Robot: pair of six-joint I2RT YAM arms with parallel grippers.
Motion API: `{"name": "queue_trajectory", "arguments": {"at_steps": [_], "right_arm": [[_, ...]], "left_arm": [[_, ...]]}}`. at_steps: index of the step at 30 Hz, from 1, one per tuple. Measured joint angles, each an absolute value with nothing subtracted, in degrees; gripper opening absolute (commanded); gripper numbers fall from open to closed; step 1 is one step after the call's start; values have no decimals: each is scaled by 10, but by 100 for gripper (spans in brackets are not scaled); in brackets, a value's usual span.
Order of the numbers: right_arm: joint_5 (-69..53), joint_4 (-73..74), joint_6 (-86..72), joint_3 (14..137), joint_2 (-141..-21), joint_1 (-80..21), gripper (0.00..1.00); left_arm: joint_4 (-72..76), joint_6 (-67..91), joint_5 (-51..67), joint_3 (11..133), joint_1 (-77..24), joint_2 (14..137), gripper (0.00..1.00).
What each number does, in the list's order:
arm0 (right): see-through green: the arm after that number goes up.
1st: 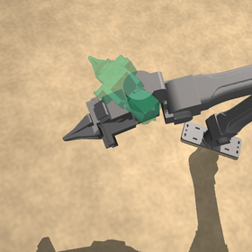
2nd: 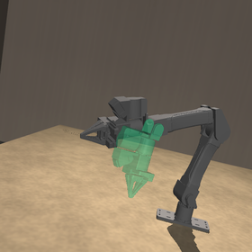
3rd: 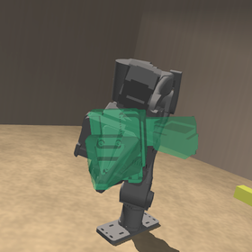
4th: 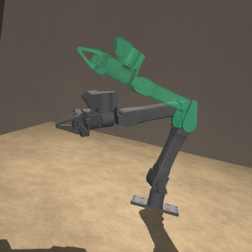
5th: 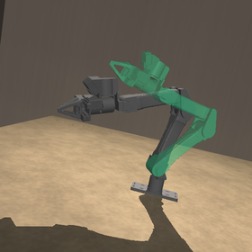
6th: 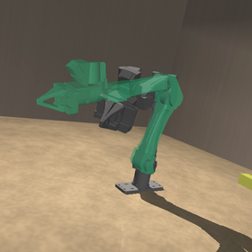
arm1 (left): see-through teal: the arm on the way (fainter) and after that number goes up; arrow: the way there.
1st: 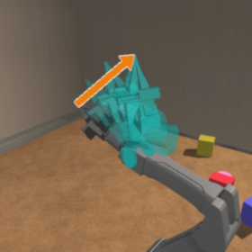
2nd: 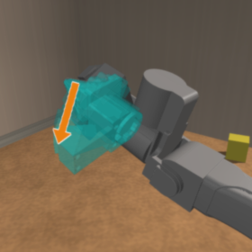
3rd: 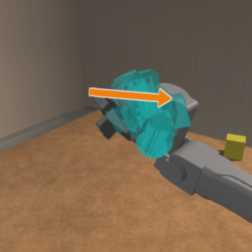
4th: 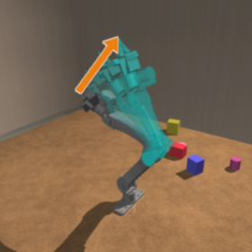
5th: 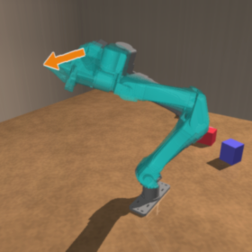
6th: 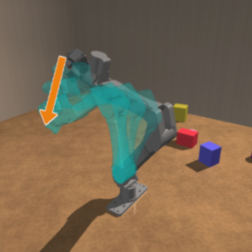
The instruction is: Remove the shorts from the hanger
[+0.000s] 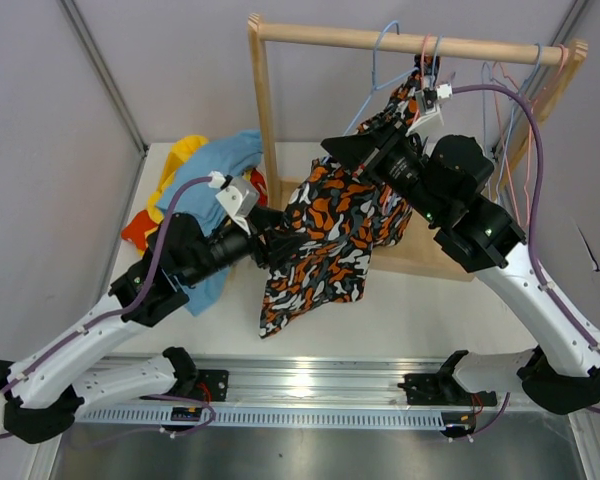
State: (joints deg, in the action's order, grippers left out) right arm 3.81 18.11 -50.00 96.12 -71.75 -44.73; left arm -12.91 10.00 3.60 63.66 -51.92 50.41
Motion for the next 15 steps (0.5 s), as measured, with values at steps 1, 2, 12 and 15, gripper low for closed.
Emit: {"name": "queue_trajectory", "arguments": {"at_steps": [1, 2, 12, 15], "right_arm": [[36, 179, -503, 959, -716, -447, 0], [34, 175, -507, 954, -714, -446, 0], [16, 168, -529, 927, -706, -431, 0], [-1, 169, -534, 926, -706, -420, 0]], "left_arm": [[-124, 103, 36, 636, -519, 506, 44], [-117, 99, 34, 635, -520, 511, 32], [-81, 101, 9, 617, -542, 533, 0], [-77, 106, -36, 592, -603, 507, 0]]}}
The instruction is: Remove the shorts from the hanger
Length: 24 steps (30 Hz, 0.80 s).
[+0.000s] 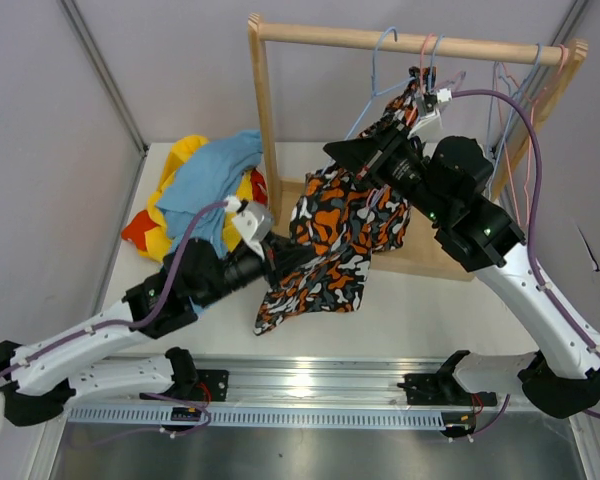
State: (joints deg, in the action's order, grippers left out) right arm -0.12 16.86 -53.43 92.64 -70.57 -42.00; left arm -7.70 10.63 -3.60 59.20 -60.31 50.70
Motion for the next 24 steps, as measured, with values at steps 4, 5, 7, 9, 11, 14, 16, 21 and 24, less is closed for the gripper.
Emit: {"name": "queue_trajectory", "arguments": {"at_steps": [4, 5, 7, 9, 11, 14, 16, 21, 24], "right_arm": [[-36, 173, -548, 926, -704, -409, 0], [-45, 177, -552, 926, -703, -408, 0], [-59, 182, -559, 926, -701, -406, 0], [-69, 182, -569, 926, -700, -402, 0], [-73, 177, -584, 926, -698, -398, 0], [-83, 161, -609, 913, -692, -395, 0], [-91, 149, -626, 903, -689, -393, 0], [-115, 103, -688, 882, -688, -394, 0], [-120, 76, -729, 877, -688, -411, 0]], "left_arm": [[-73, 122, -136, 525, -739, 434, 0], [-74, 127, -162, 509, -769, 416, 0], [-79, 141, -209, 484, -819, 390, 0], [-87, 155, -256, 464, -858, 373, 0], [-97, 168, -286, 446, -874, 372, 0], [-100, 176, -314, 424, -876, 393, 0], [-94, 176, -329, 419, -877, 417, 0], [-67, 175, -379, 418, -869, 513, 0], [-72, 175, -404, 430, -840, 566, 0]]}}
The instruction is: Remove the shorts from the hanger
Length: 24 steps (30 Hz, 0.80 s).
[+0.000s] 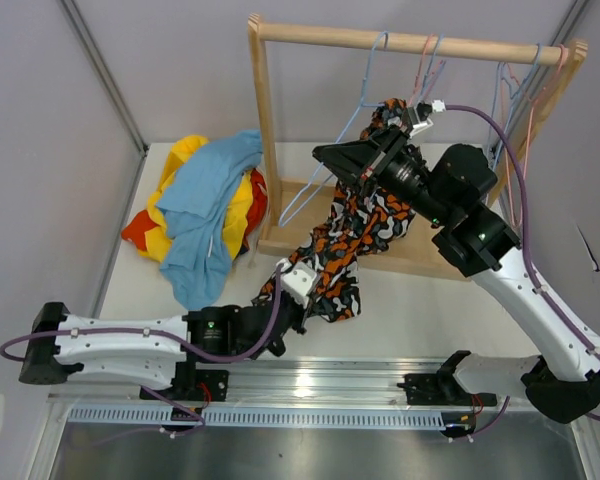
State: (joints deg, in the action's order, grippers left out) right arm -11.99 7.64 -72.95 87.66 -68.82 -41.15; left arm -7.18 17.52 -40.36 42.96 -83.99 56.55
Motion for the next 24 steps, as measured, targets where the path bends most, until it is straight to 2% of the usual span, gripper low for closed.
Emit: {"name": "queue_trajectory", "arguments": {"at_steps": [7, 9, 13, 17, 24], "right_arm": [[-128, -6, -812, 868, -693, -504, 0], [-125, -11, -816, 868, -695, -524, 0], [-101, -4, -806, 882, -696, -532, 0], [-91, 16, -785, 913, -703, -509, 0], [-130, 12, -795, 960, -773, -392, 0]], "left_arm": [[-67, 175, -433, 500, -742, 595, 0], [-73, 176, -417, 534, -686, 613, 0], [-88, 176, -398, 577, -610, 665, 0], [-110, 197, -366, 554, -608, 655, 0], [-133, 269, -347, 423, -640, 500, 0]]}}
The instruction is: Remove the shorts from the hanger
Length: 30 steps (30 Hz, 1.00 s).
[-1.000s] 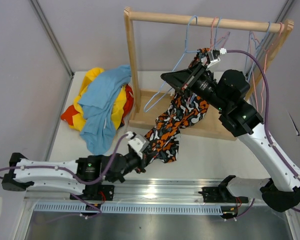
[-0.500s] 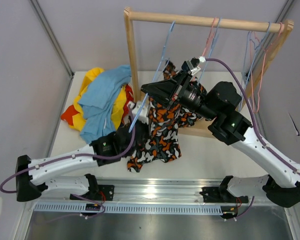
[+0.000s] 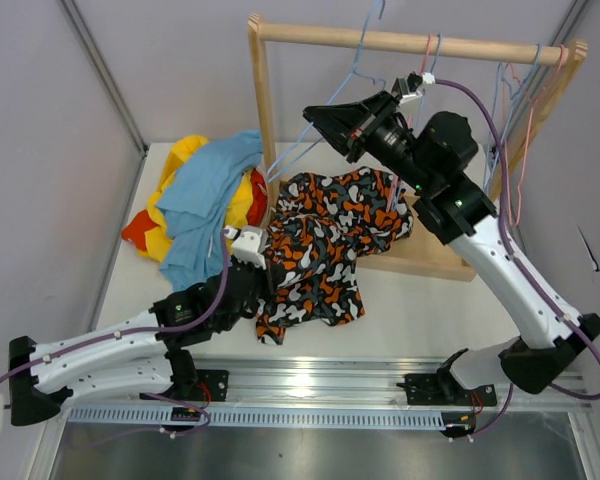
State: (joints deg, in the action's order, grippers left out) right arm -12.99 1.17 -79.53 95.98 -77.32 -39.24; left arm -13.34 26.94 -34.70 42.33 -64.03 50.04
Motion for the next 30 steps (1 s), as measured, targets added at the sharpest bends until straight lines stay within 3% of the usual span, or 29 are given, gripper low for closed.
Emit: {"name": "queue_trajectory", "arguments": {"at_steps": [9, 20, 21, 22, 23, 30], "right_arm": [[-159, 11, -815, 992, -878, -351, 0], [-159, -3, -819, 990, -887, -345, 3], [-159, -7, -818, 985, -886, -345, 13], [-157, -7, -817, 978, -882, -345, 31], [-155, -3, -815, 969, -878, -345, 56], [-119, 75, -757, 907, -798, -348, 93]], "left_arm": [[-168, 311, -359, 397, -680, 443, 0], [-181, 339, -360, 358, -702, 439, 0], [-187, 341, -364, 358, -703, 438, 0], [-201, 342, -368, 362, -703, 435, 0], [-217, 342, -374, 368, -703, 432, 0], [-308, 345, -416, 449, -704, 379, 0]]}}
